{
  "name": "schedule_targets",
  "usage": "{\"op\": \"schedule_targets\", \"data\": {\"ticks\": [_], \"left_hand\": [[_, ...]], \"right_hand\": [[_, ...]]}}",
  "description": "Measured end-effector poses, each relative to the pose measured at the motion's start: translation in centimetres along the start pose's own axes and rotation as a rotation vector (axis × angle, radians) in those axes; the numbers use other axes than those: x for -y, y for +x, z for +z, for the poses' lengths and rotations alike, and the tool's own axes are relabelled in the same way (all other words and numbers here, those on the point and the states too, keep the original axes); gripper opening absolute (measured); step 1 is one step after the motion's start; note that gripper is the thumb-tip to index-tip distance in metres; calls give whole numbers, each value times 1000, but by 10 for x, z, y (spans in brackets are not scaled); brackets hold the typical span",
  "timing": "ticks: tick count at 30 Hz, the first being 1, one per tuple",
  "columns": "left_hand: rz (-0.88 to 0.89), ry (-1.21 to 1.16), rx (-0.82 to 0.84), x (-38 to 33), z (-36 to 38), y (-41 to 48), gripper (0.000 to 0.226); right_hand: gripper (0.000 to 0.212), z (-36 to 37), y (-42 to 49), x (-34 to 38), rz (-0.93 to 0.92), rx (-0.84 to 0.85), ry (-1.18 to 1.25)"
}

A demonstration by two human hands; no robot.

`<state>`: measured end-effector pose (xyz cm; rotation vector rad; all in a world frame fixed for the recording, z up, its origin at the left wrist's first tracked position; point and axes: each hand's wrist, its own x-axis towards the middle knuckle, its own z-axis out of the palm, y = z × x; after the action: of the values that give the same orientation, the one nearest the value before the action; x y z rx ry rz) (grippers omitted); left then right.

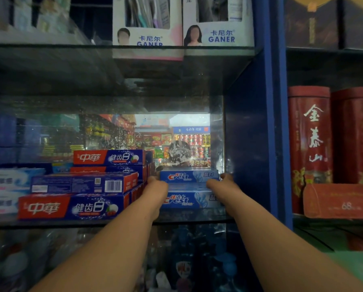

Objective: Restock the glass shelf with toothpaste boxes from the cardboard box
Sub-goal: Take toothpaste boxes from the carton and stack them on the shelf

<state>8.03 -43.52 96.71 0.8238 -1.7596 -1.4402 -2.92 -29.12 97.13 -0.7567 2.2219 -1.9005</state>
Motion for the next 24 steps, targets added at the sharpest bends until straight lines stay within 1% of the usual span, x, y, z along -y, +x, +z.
{"op": "schedule_targets", "data": {"ticks": [2,4,9,12,14,17,19,20,22,24], "left_hand": [[27,130,2,2,0,0,39],[59,207,-26,4,0,0,39],[75,245,-59,5,0,-1,42],[91,241,-69,3,-1,-8,40],[147,277,-93,1,-2,-14,42],[367,360,-146,-5,-4,-34,46],[506,403,-133,-5,-2,-51,52],[545,420,-119,-5,-2,-59,54],[583,416,-101,-3,-2,-72,54],[613,355,-113,1,-8,-85,52]], "right_hand": [[38,-3,-2,0,-7,60,5],[42,-5,-4,2,4,72,4],[54,-4,-6,3,22,31,-6],[57,-5,-10,3,-8,13,-19],[58,-4,-16,4,-90,-31,-90],[56,1,-29,8,-334,-132,-292],[54,8,-40,11,-482,-146,-435],[51,12,-45,13,-544,-147,-483],[45,22,-60,17,-605,-143,-472],[46,31,-75,18,-629,-151,-422]]}}
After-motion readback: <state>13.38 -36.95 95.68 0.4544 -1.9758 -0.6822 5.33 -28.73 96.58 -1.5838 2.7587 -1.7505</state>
